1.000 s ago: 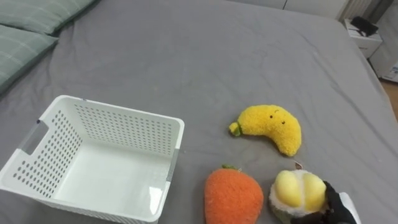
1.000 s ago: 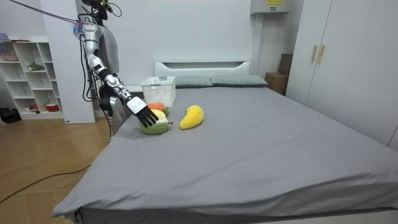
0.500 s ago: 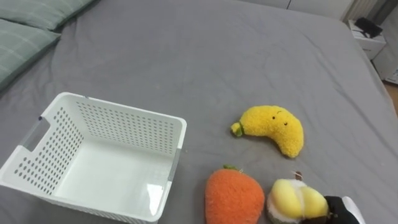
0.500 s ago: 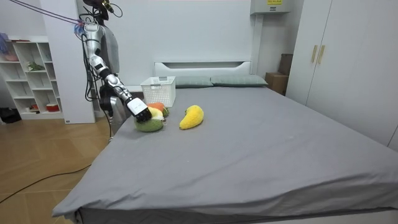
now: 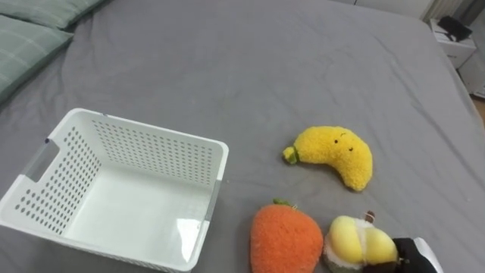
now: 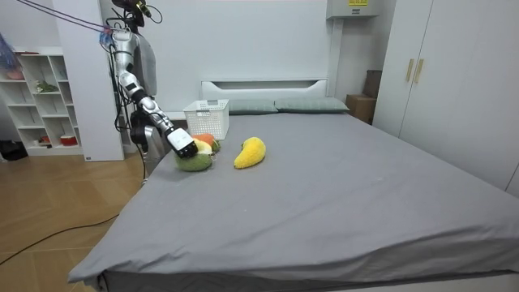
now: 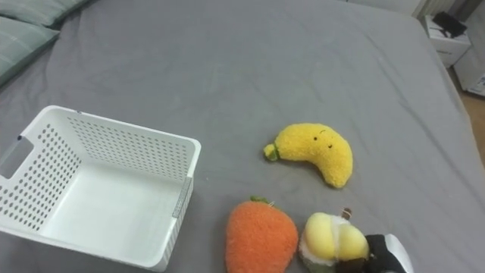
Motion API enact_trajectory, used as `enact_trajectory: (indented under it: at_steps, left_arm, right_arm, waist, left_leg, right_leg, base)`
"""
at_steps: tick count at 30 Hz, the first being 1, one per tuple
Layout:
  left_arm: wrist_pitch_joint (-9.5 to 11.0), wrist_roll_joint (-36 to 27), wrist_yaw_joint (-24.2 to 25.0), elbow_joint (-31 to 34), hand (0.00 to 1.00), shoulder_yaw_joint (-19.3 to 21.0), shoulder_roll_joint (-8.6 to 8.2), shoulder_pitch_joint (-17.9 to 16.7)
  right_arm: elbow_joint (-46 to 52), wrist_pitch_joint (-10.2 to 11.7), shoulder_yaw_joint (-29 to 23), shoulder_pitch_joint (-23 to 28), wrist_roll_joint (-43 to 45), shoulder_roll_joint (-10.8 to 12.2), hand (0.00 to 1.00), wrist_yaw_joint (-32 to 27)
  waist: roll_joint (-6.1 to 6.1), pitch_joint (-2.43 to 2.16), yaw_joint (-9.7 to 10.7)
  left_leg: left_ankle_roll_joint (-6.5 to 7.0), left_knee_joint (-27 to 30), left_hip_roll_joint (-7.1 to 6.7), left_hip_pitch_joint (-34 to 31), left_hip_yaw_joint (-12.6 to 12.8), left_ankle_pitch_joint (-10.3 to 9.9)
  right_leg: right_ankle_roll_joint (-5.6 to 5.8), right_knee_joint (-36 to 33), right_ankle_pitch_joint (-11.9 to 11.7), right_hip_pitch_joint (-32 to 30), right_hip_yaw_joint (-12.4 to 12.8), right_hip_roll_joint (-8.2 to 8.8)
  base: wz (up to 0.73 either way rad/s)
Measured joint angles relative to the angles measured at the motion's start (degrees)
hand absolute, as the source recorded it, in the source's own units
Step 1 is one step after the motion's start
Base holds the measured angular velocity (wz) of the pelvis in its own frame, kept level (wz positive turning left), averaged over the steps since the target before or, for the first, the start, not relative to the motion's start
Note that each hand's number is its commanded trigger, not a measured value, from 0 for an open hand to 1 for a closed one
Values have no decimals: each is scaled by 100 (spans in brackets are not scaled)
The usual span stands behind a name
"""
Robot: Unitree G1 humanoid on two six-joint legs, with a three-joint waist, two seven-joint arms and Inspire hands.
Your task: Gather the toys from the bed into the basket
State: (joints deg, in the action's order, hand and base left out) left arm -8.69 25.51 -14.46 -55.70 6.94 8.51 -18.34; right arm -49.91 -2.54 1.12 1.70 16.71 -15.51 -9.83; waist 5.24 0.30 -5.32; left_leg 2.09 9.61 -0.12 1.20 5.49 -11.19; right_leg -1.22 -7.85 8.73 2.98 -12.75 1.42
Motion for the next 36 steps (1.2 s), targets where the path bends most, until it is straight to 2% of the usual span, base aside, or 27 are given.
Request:
enact_trajectory:
  at_steps: [5, 10, 12, 15, 20, 22, 25, 30, 34, 36]
  left_arm:
    - [-14, -33, -3, -12, 0, -14, -15, 4]
    - [-9, -124, -3, -8, 0, 12, -24, 75]
    - [8, -120, -24, -1, 0, 91, -18, 164]
    - [69, -121, -147, -55, 0, 85, 5, 299]
    - [72, -116, -162, -51, 0, 89, -8, 306]
    - [72, -118, -167, -66, 0, 87, -13, 325]
    - [72, -118, -166, -71, 0, 89, -23, 358]
    - [72, -117, -167, -74, 0, 89, -31, 426]
    - [82, -114, -233, -188, 0, 85, -25, 470]
    - [80, -106, -234, -206, 0, 86, -25, 476]
  right_arm:
    - [199, -38, -1, -1, 26, 0, 100, 2]
    - [1281, -139, -2, 14, 57, 1, 100, 27]
    - [2106, -122, -2, 15, 134, 0, 100, 86]
    - [2701, -97, 5, 9, 129, 0, 100, 142]
    - [3657, -109, 4, 76, 217, 20, 100, 289]
    - [3968, -125, 4, 80, 231, 20, 100, 333]
    - [4648, -127, 4, 78, 309, 18, 100, 530]
    - [5355, -127, 34, -11, 302, 18, 100, 713]
    - [5544, -137, 53, -47, 219, 10, 100, 749]
    - [5578, -137, 119, -153, 229, 9, 100, 751]
  waist:
    - [-21, -28, 2]
    - [-83, -20, 50]
    - [-51, -14, 70]
    - [24, 13, 54]
    - [125, -3, 46]
    - [111, -3, 34]
    - [26, -13, 21]
    - [-76, -42, -5]
    - [-50, -40, -126]
    - [11, -42, -151]
  left_leg:
    - [1, -2, 2, 56, 16, 1]
    - [2, -30, 15, 146, 103, 1]
    - [-3, -27, 17, 148, 103, 9]
    - [-6, -25, 21, 217, 95, 10]
    - [-4, -10, 15, 222, 102, 8]
    - [-3, -18, 16, 223, 108, 8]
    - [-3, -33, 25, 231, 145, 8]
    - [-4, -39, 30, 238, 146, 8]
    - [-4, -80, 33, 226, 148, 8]
    - [-4, -86, 32, 221, 147, 8]
  right_leg:
    - [-1, -47, -1, 21, 24, -3]
    - [-2, -104, -1, 41, 142, -8]
    - [-5, -104, -3, 43, 146, -11]
    - [-5, -80, -2, 140, 117, -18]
    - [-3, -84, -4, 127, 108, -46]
    - [-2, -92, -6, 116, 127, -49]
    - [-4, -99, -7, 100, 156, -55]
    - [-6, -114, -8, 90, 155, -46]
    - [-6, -119, -8, 80, 150, -46]
    - [-5, -117, -8, 76, 143, -48]
  base:
    - [-3]
    - [-10]
    - [0]
    - [6]
    - [0]
    - [-2]
    - [-7]
    - [0]
    - [0]
    - [0]
